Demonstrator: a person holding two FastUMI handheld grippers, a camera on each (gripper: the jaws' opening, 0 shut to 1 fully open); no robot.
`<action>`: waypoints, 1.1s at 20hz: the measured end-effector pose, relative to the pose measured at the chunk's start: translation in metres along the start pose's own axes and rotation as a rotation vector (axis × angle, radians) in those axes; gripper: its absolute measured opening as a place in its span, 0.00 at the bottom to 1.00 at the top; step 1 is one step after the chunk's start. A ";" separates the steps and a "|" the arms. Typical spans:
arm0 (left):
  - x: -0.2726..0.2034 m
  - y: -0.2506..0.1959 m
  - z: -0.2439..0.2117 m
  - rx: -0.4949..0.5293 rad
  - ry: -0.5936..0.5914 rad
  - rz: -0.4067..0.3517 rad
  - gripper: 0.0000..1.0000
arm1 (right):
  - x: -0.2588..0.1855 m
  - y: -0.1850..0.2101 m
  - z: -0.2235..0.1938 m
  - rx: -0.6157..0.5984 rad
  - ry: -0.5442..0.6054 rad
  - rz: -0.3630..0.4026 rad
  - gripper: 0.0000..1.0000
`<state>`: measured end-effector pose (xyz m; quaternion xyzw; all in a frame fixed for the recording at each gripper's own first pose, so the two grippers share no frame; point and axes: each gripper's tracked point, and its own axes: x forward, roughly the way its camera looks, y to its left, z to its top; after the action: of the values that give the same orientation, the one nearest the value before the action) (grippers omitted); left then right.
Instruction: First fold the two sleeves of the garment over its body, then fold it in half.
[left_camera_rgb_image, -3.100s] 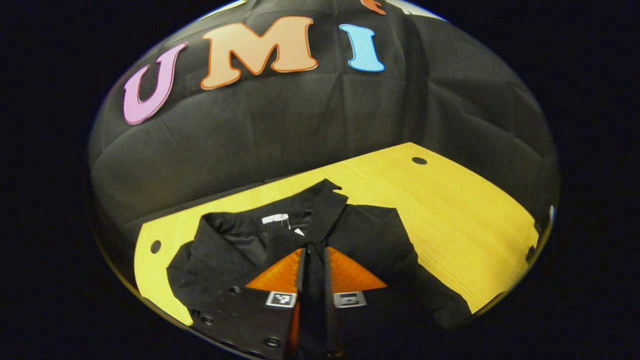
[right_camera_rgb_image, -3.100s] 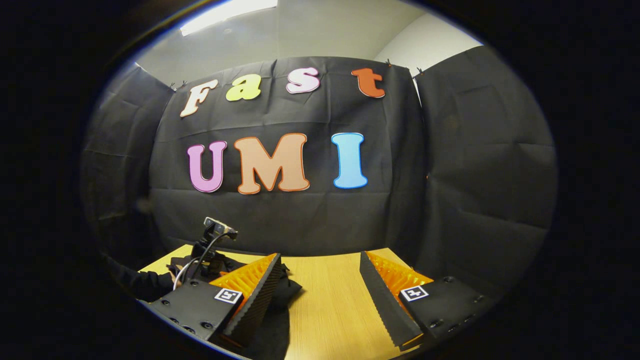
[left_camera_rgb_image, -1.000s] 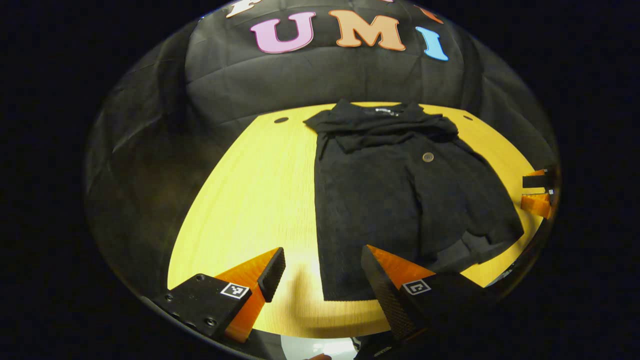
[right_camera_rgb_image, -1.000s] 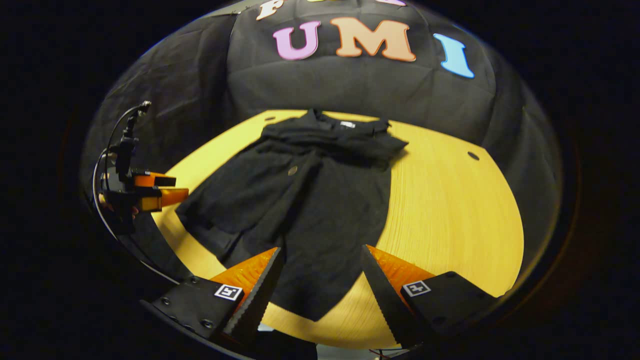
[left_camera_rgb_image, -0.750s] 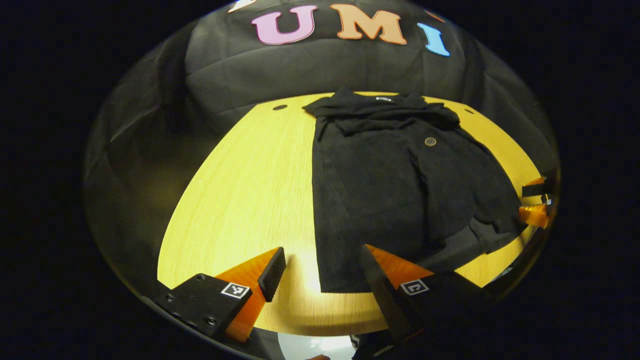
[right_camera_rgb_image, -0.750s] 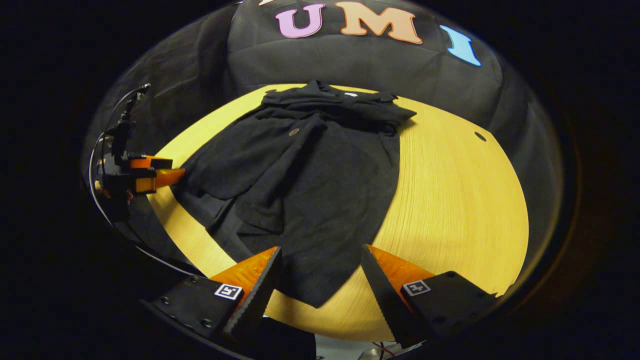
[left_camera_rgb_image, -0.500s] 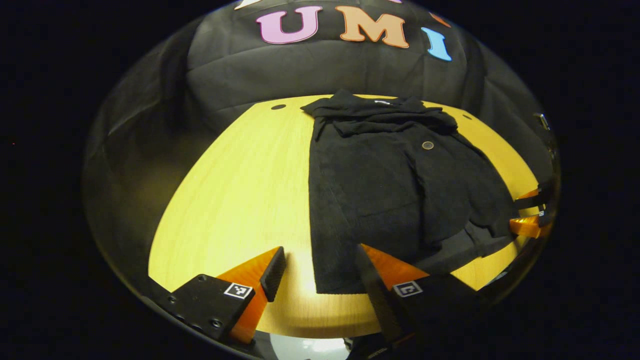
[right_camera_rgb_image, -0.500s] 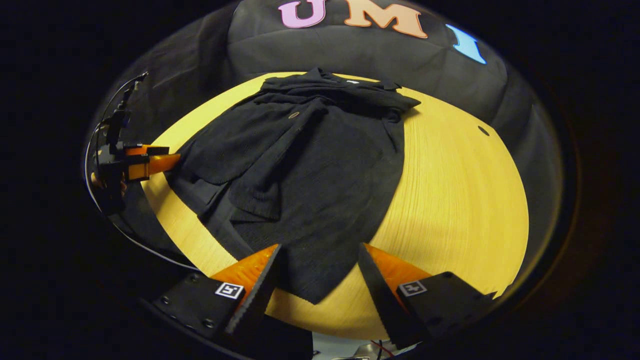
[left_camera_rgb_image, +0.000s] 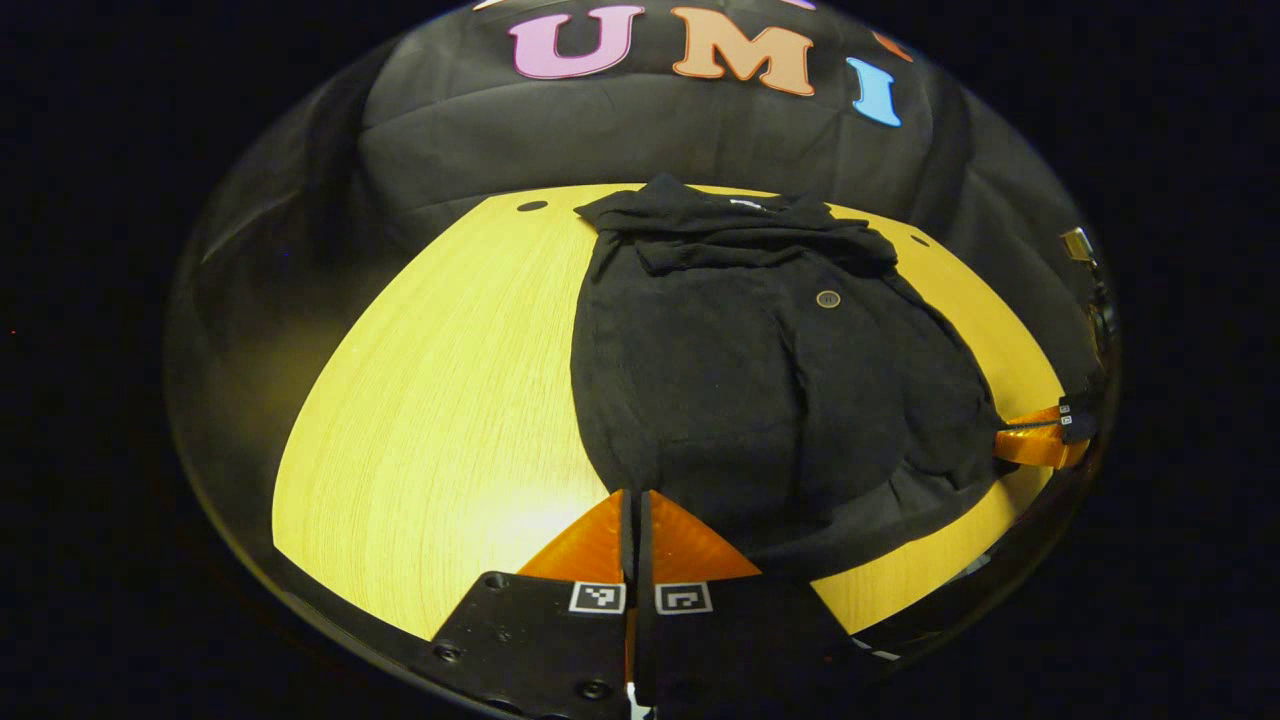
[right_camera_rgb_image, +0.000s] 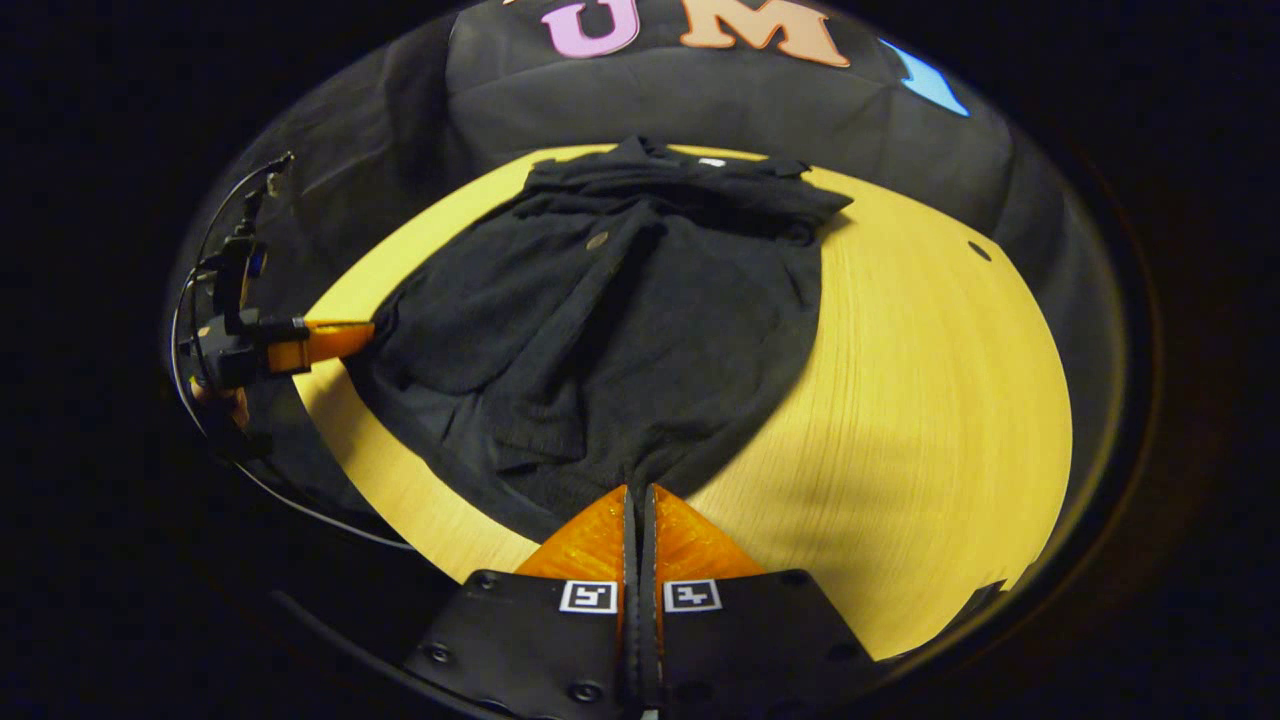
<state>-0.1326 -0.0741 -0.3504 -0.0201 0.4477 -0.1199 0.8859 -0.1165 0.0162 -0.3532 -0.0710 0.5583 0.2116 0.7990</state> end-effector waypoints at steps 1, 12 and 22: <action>-0.003 -0.001 0.018 -0.015 -0.033 -0.014 0.00 | -0.008 0.002 0.017 0.011 -0.054 0.008 0.03; -0.011 -0.003 0.201 0.049 -0.312 -0.117 0.00 | -0.069 -0.020 0.202 0.096 -0.440 -0.057 0.02; 0.034 -0.004 0.318 0.177 -0.452 -0.195 0.00 | -0.067 -0.051 0.304 0.156 -0.605 -0.212 0.02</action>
<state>0.1397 -0.1084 -0.1860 -0.0117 0.2219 -0.2359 0.9460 0.1476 0.0592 -0.1862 -0.0011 0.2998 0.0954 0.9492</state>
